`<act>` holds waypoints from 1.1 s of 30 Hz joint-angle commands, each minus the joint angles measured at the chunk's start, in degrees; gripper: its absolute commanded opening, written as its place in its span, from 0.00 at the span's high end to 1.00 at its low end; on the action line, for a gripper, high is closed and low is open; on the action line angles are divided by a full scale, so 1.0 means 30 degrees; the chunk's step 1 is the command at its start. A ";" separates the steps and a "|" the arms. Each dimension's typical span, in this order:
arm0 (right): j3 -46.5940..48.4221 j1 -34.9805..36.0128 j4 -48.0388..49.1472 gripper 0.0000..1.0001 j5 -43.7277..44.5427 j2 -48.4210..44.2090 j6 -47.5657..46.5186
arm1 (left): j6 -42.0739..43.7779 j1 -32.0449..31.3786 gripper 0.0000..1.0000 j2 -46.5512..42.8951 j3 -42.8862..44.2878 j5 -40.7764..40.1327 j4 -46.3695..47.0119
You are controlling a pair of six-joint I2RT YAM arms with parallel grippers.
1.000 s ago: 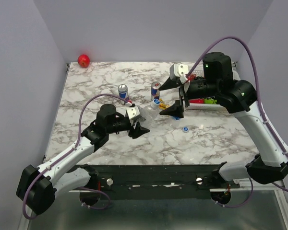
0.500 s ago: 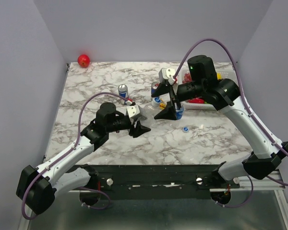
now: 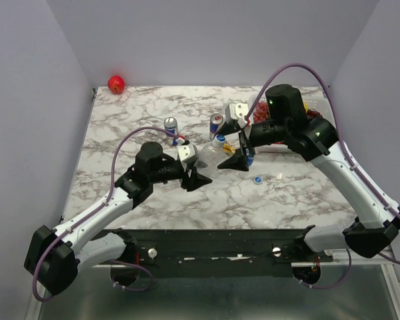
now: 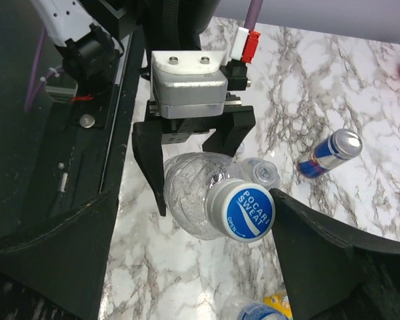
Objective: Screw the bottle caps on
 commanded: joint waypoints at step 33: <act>0.2213 0.0080 -0.0355 0.00 0.0173 0.0306 -0.0309 | 0.2653 -0.0008 1.00 -0.0142 0.0773 0.0799 -0.2581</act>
